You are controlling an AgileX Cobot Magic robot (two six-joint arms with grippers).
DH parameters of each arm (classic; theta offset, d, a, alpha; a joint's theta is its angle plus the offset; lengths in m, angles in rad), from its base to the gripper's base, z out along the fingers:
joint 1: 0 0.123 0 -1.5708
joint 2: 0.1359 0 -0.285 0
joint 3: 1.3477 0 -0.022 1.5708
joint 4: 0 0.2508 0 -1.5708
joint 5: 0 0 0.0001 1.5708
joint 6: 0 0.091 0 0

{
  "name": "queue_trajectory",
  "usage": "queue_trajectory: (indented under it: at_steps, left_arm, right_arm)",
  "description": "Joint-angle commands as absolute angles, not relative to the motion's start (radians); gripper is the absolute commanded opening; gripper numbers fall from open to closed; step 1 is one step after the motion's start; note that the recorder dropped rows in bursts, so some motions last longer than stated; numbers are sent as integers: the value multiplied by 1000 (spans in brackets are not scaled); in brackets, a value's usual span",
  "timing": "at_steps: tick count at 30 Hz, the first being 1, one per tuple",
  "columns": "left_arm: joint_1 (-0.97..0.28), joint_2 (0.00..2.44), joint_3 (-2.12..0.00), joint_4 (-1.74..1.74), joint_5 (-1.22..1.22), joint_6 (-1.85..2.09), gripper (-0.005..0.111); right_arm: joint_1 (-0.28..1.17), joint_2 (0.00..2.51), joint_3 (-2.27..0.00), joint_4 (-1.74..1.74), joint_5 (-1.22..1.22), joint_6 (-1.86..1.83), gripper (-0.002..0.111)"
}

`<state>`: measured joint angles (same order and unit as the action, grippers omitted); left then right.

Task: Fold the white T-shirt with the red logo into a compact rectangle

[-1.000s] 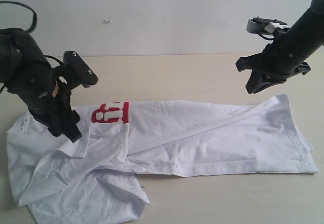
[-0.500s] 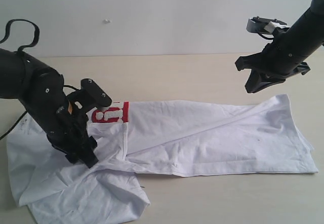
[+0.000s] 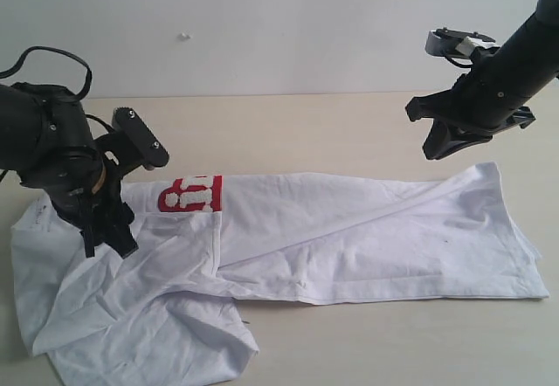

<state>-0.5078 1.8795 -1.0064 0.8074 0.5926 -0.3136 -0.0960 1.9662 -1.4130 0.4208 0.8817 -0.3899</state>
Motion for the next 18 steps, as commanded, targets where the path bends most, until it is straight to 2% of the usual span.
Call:
queue_trajectory:
  at_steps: [1,6,10,12,15,18]
  left_arm:
    - [-506,1870,-1004,652,582,-157,44]
    - [-509,1849,-1031,603,570,-153,24]
    - [-509,1796,-1049,367,554,120,15]
    - [-509,1793,-1051,82,583,500,20]
    - [-509,1827,-1114,0,619,572,52]
    - [-509,1895,-1179,0,659,585,50]
  right_arm:
    - [-94,1955,-1411,426,868,-400,9]
    - [-94,1955,-1411,426,871,-400,9]
    - [-94,1955,-1411,426,867,-400,9]
    - [-94,1955,-1411,426,865,-400,9]
    - [-94,1955,-1411,426,865,-400,9]
    - [-94,1955,-1411,426,865,-400,9]
